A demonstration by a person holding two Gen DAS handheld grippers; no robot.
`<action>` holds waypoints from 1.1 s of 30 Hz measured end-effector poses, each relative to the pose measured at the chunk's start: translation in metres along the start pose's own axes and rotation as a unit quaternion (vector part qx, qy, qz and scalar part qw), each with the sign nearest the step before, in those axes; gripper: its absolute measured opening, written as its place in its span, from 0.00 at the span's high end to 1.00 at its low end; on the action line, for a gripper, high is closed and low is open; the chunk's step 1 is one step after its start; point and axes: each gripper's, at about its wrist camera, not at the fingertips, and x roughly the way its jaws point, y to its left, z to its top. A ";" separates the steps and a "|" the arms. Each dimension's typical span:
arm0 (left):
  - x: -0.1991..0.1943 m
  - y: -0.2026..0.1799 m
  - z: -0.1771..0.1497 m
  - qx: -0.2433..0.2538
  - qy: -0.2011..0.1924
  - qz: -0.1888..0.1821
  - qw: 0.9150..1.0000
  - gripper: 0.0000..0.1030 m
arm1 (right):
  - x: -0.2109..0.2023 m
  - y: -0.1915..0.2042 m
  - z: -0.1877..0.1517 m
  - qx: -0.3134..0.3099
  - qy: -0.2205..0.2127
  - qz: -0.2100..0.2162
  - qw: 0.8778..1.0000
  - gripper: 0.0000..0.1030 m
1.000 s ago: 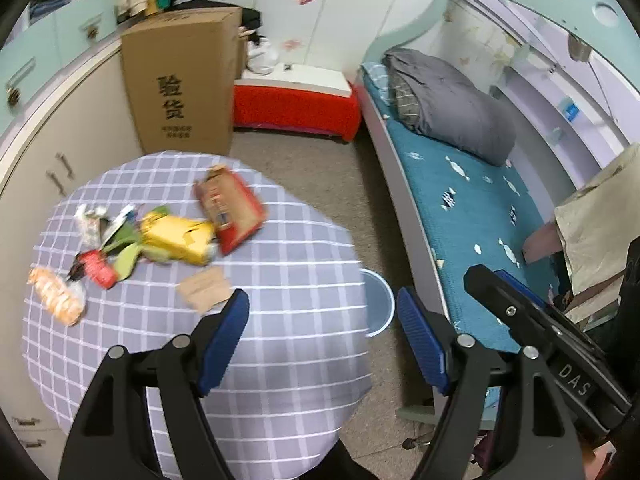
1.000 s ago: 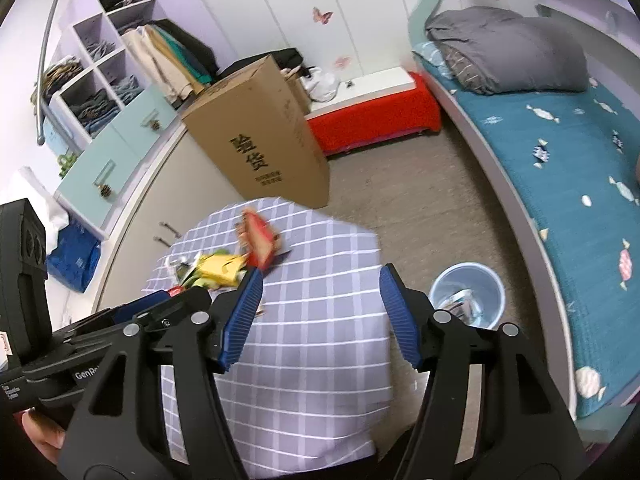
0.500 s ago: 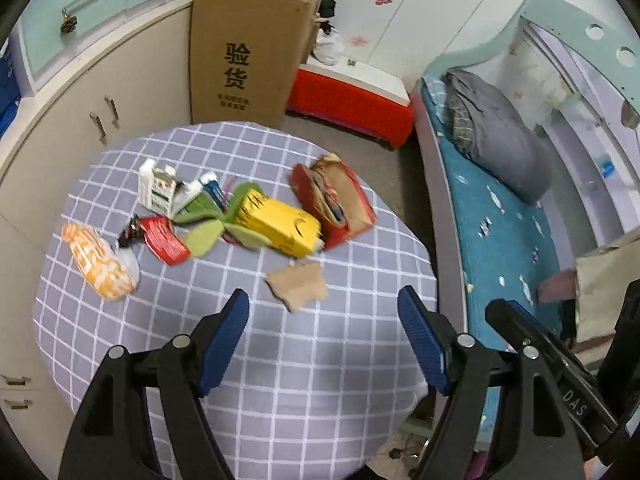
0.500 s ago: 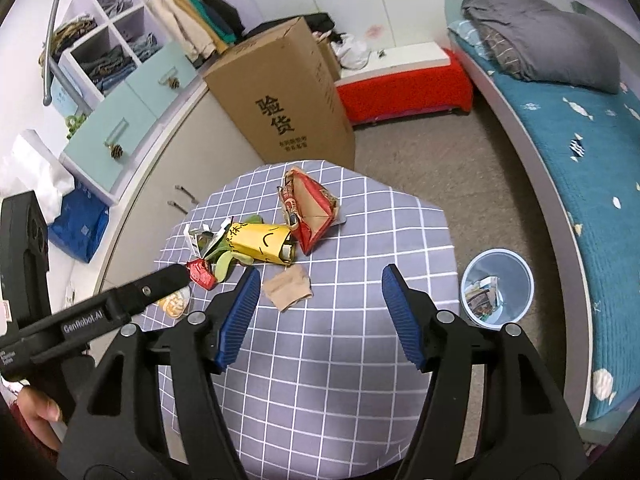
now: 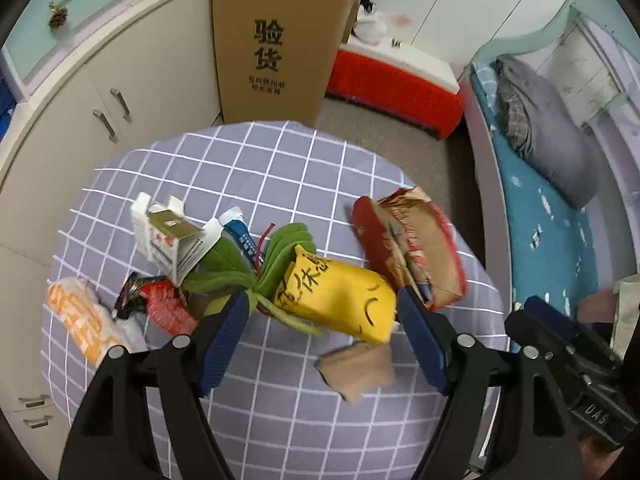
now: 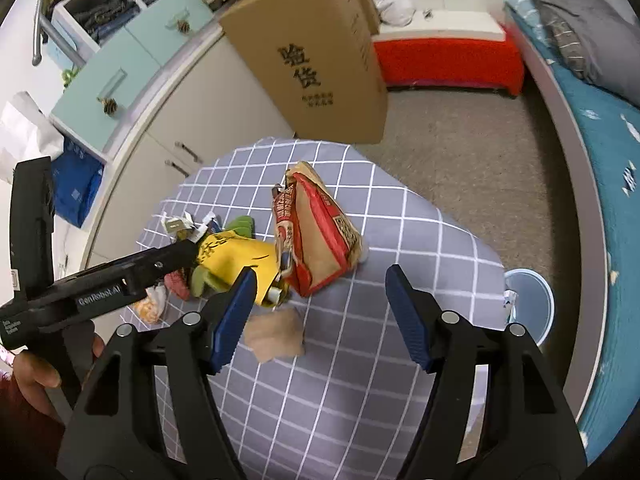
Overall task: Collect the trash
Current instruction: 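Grasp the red snack bag with the right tool while the left tool grasps the yellow bag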
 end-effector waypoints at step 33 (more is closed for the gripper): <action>0.006 -0.007 0.010 0.013 -0.001 -0.057 0.998 0.97 | 0.056 -0.011 0.014 0.024 0.079 0.049 0.995 0.51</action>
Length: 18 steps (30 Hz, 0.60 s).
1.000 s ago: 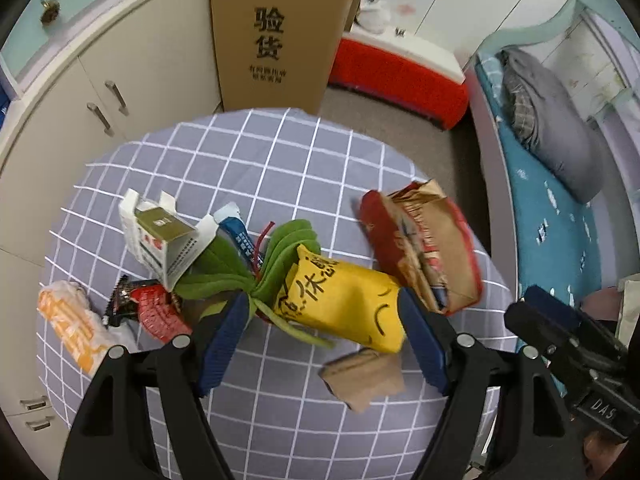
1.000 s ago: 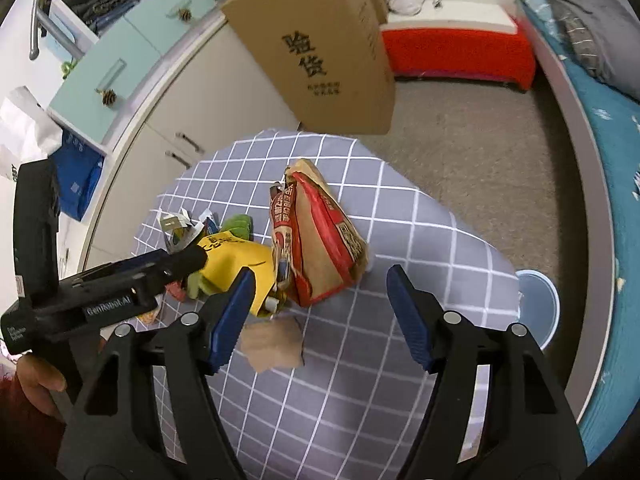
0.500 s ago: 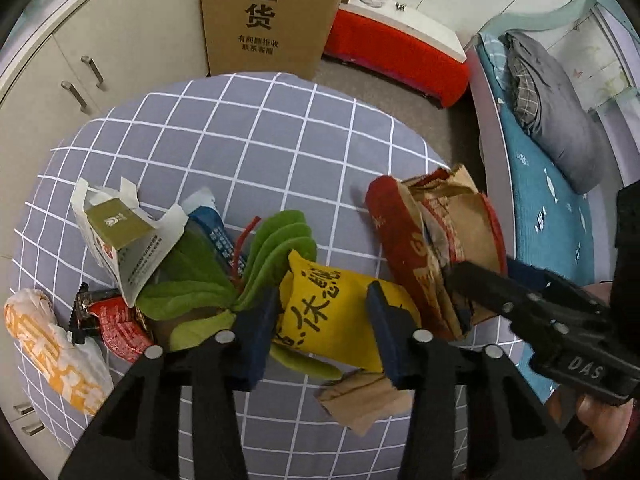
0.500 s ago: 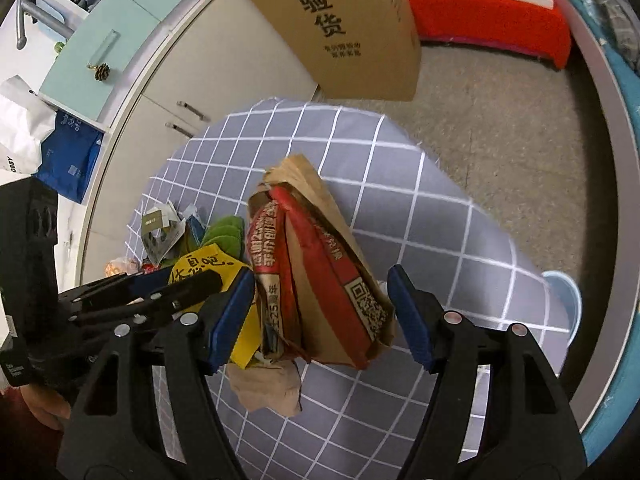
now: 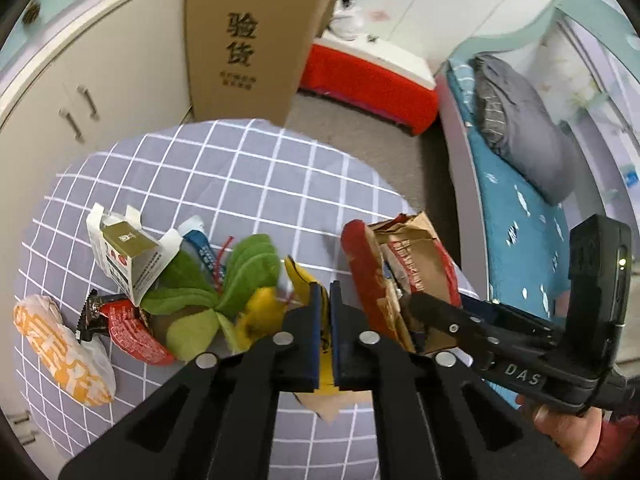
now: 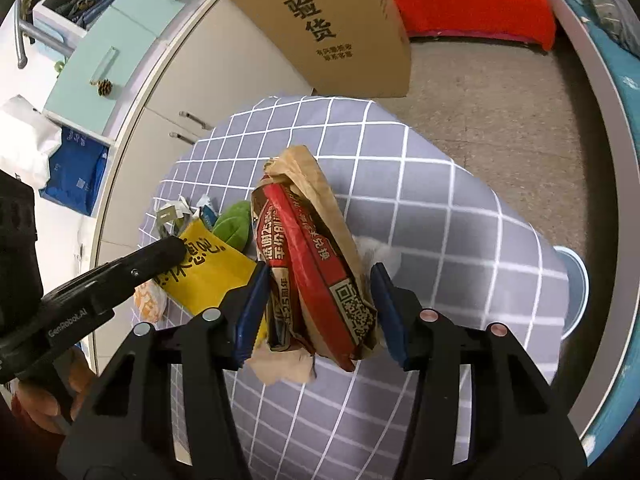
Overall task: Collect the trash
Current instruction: 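Grasp the red snack bag with the right tool while the left tool grasps the yellow bag, then carry both bags over the blue bucket and open both tools to drop them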
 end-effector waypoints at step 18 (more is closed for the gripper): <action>-0.084 -0.083 -0.074 0.116 -0.044 -0.071 0.990 0.98 | -0.130 -0.007 -0.109 0.075 -0.147 -0.045 0.985 0.51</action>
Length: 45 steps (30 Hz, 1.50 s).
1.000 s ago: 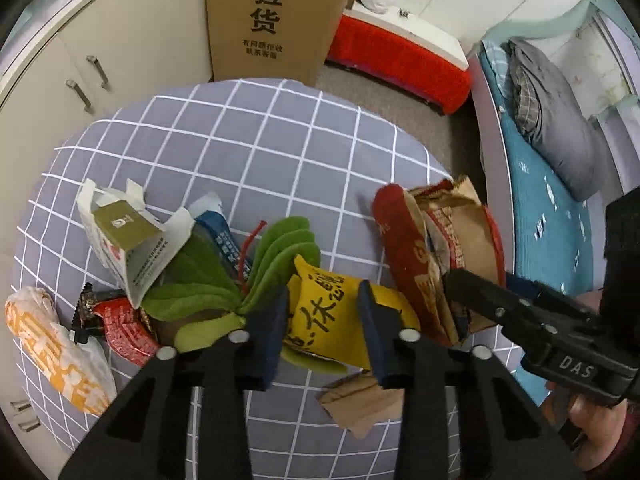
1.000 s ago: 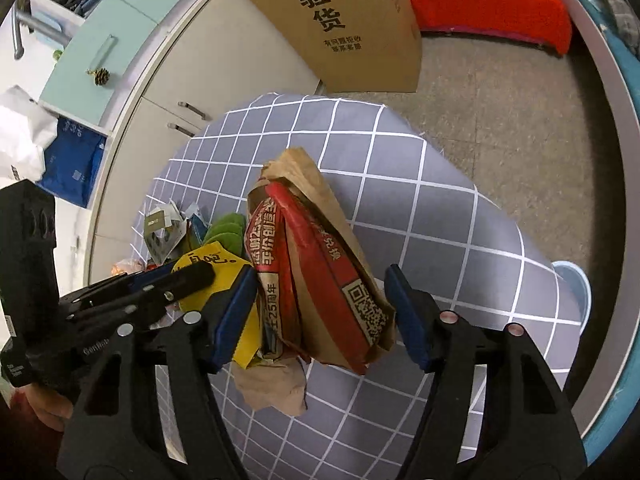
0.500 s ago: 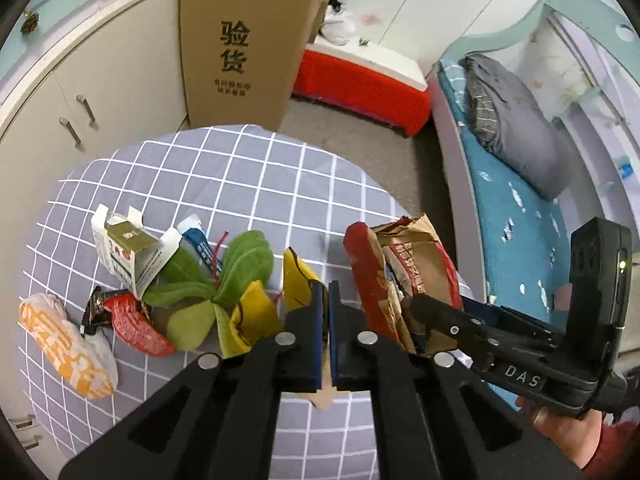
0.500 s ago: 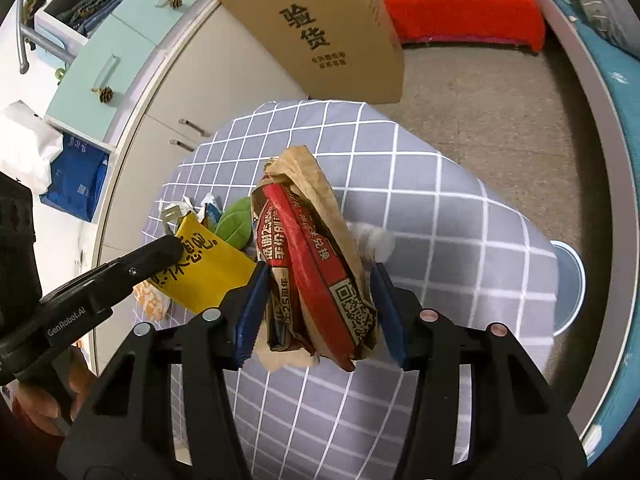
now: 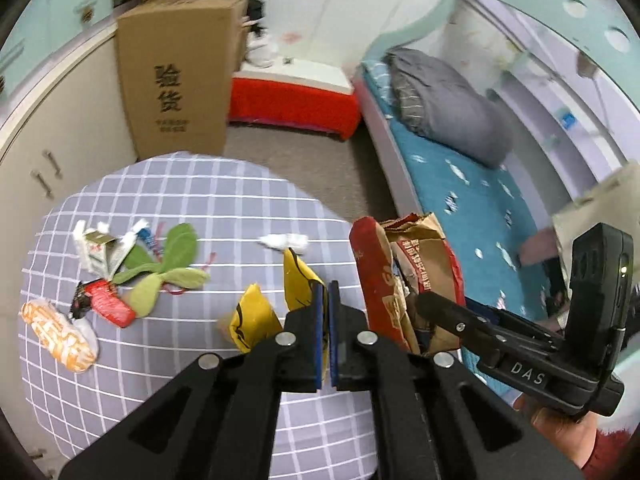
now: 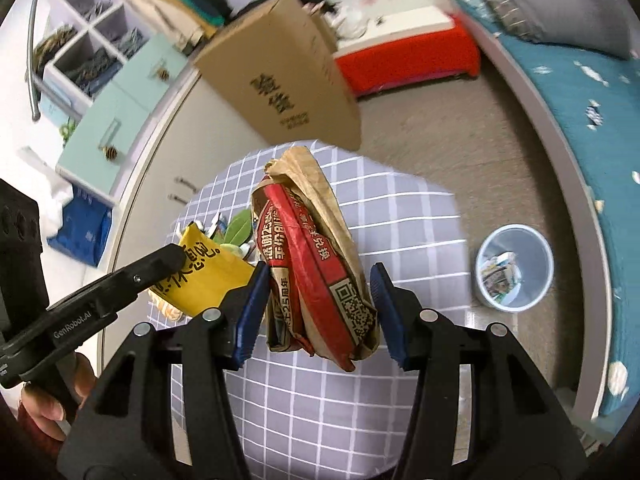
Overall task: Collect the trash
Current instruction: 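Carry both bags over the blue bucket and open both tools to drop them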
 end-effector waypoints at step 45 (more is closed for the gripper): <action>0.171 -0.291 0.080 0.089 0.040 -0.039 0.995 0.98 | -0.111 -0.253 0.083 0.038 -0.080 -0.103 0.991 0.37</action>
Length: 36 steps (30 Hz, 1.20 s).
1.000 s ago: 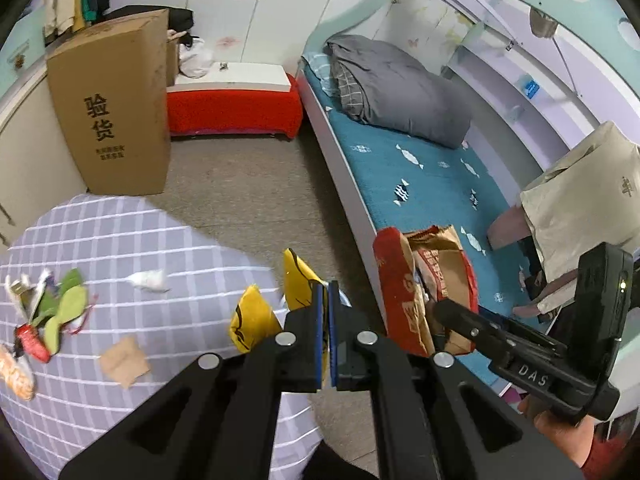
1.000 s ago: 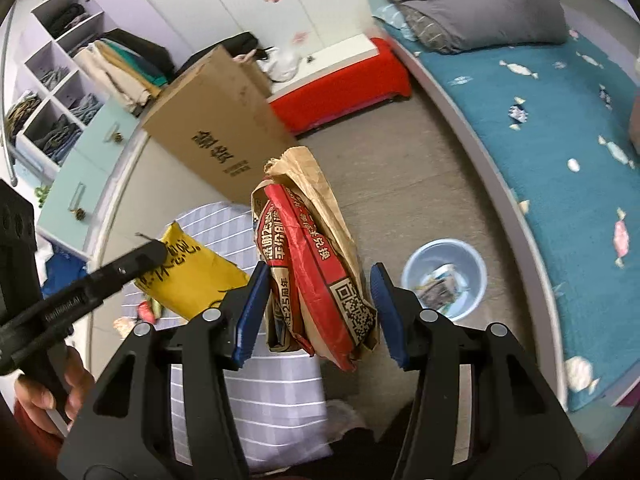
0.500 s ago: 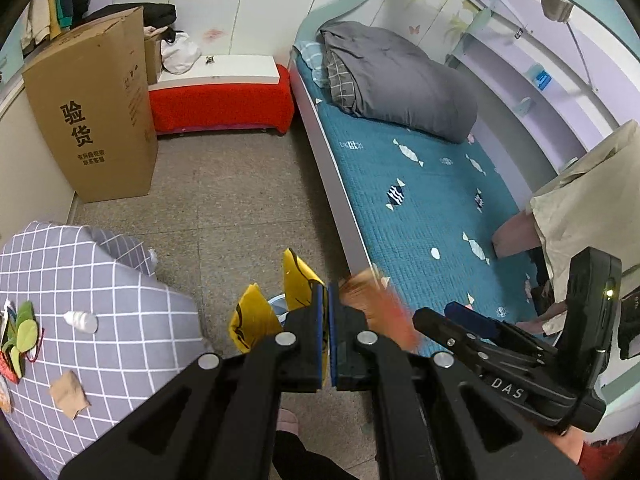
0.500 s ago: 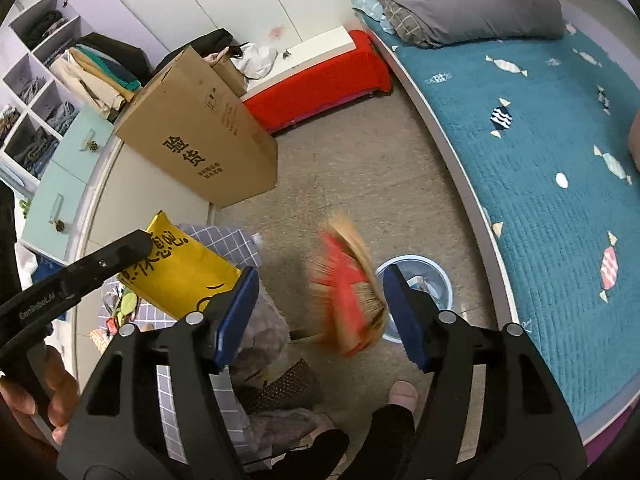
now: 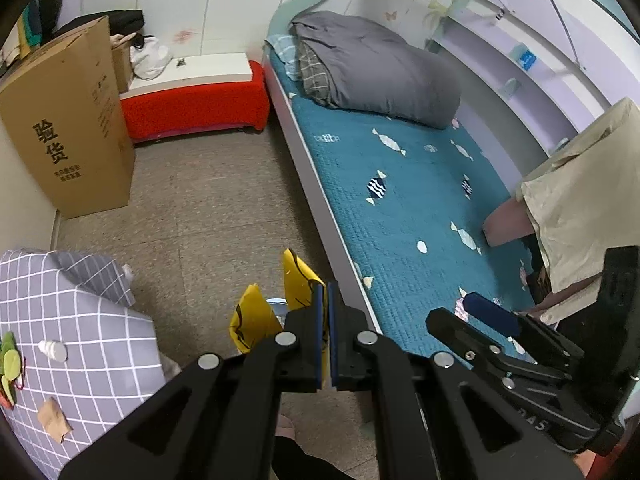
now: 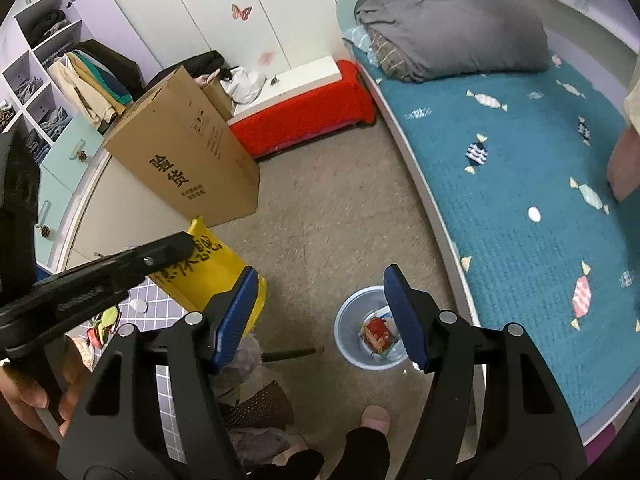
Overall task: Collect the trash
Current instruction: 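Carry both bags over the blue bucket and open both tools to drop them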
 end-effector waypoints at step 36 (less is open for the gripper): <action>-0.038 -0.001 -0.028 -0.007 -0.033 0.033 0.999 0.52 | -0.033 0.024 -0.014 -0.014 -0.034 0.008 0.999 0.36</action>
